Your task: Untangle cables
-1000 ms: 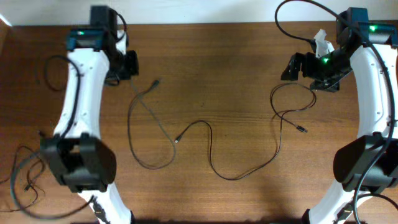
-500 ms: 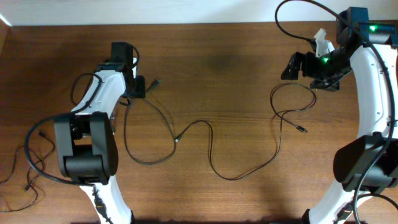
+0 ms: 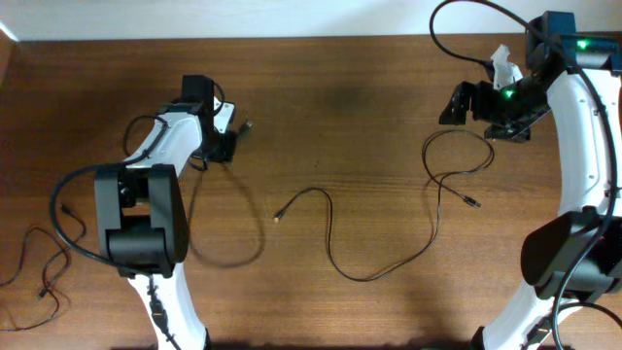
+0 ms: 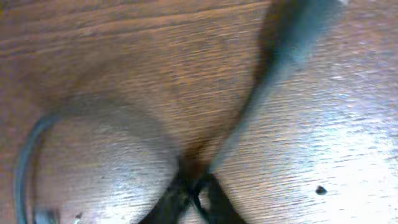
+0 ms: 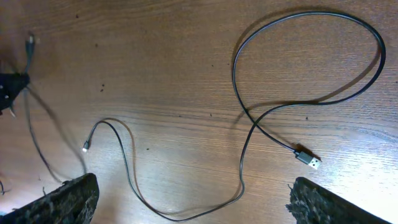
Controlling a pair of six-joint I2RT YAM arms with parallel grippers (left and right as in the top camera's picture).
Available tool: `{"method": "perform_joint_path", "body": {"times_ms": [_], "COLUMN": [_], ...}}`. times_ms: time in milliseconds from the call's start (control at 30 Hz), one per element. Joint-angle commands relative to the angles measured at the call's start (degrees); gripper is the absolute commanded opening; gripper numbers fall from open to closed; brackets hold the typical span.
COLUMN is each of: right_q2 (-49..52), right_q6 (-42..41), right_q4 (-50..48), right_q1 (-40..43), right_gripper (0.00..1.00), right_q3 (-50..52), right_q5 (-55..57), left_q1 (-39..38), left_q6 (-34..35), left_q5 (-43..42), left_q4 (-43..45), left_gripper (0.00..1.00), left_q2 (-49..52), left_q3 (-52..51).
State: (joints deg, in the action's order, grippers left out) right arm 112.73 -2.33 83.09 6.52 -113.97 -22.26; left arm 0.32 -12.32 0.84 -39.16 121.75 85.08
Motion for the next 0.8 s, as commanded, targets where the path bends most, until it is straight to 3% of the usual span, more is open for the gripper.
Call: {"method": "perform_joint_path", "body": {"times_ms": [0, 100, 200, 333, 400, 667, 733, 767], "right_q2": [0.3, 0.3, 0.3, 0.3, 0.3, 0.3, 0.3, 0.3], "right_q6": [0.4, 0.4, 0.4, 0.4, 0.4, 0.4, 0.4, 0.4], "right_q4": [0.0, 0.0, 0.0, 0.0, 0.0, 2.8, 3.1, 3.3], "right_q1": [-0.6, -0.6, -0.6, -0.6, -0.6, -0.6, -0.6, -0.6], "right_gripper": [0.99, 0.99, 0.99, 0.99, 0.99, 0.99, 0.99, 0.99], "right_q3": [0.3, 0.3, 0.3, 0.3, 0.3, 0.3, 0.3, 0.3], "right_q5": [0.5, 0.5, 0.5, 0.5, 0.5, 0.5, 0.5, 0.5], "left_q1": [0.2, 0.4, 1.7, 8.0, 12.0, 26.8, 28.6, 29.2], "left_q6": [-0.9, 4.1, 4.1, 8.4, 8.8, 11.7, 11.7, 11.7], "left_q5": [0.6, 6.7, 11.7, 19.0, 19.1, 14.8, 14.8, 14.7], "left_q4": [-1.2, -7.1, -15.0, -20.6, -19.2, 5.2, 8.3, 8.2], "left_gripper": [0.0, 0.0, 0.0, 0.0, 0.0, 0.05, 0.35, 0.71], "left_q2": [3.3, 2.1, -0.8, -4.4, -4.6, 4.9, 10.1, 12.0], "left_q3": [1.1, 10.4, 25.0, 44.4, 48.2, 46.2, 46.2, 46.2]}}
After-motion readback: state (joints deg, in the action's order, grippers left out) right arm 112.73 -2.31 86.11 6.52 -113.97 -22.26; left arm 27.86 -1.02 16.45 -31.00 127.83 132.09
